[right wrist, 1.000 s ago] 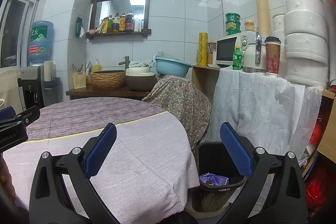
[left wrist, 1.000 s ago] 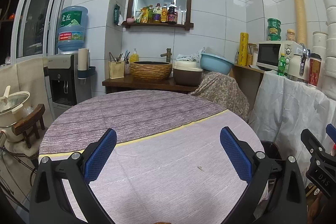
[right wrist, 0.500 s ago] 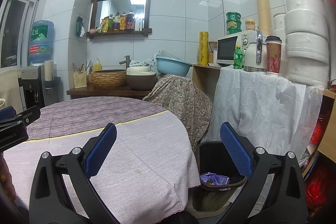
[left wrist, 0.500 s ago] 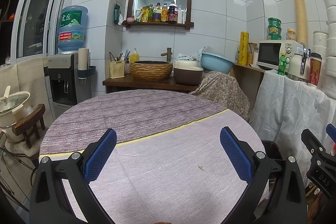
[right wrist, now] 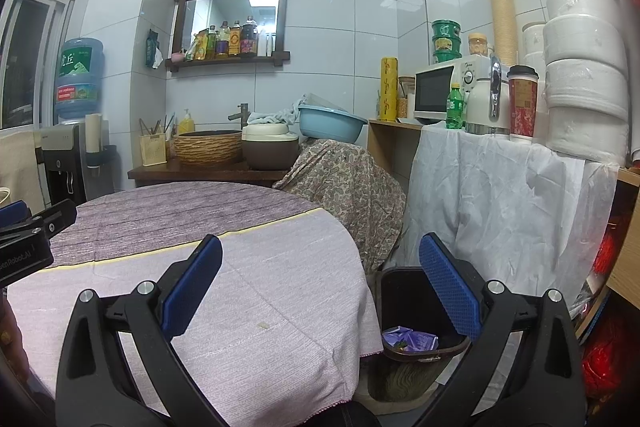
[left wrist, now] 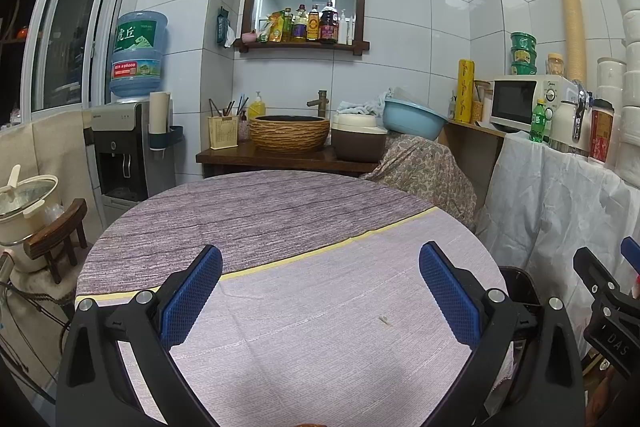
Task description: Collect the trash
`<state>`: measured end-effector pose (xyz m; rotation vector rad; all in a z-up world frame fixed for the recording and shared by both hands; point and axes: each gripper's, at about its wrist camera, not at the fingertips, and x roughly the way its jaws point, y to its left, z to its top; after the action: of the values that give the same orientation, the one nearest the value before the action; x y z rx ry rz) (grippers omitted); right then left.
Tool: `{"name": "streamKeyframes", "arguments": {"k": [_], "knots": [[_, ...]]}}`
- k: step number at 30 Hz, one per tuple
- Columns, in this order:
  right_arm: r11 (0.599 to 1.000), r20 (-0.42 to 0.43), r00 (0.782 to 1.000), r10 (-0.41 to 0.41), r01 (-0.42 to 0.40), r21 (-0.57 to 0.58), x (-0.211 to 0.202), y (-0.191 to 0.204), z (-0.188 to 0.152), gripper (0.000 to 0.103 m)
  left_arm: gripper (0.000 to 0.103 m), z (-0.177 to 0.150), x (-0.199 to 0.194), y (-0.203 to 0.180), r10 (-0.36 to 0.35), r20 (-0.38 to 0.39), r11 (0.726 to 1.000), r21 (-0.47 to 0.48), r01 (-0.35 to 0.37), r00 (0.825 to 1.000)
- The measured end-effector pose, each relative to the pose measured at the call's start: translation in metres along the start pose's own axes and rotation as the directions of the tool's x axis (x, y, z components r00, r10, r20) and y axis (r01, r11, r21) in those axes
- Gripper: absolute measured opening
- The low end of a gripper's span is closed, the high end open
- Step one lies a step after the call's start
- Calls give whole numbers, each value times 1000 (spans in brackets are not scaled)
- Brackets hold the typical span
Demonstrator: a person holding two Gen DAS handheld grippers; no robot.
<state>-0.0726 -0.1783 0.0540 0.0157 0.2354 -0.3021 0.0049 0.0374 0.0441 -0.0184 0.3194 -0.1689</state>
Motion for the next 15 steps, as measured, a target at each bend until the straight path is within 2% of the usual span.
{"name": "streamKeyframes", "arguments": {"k": [15], "knots": [[1000,-1,1000,1,-1,-4,1,1,-2,97,98,-1,2,4,6,-9,1000,1,-6,1000]]}}
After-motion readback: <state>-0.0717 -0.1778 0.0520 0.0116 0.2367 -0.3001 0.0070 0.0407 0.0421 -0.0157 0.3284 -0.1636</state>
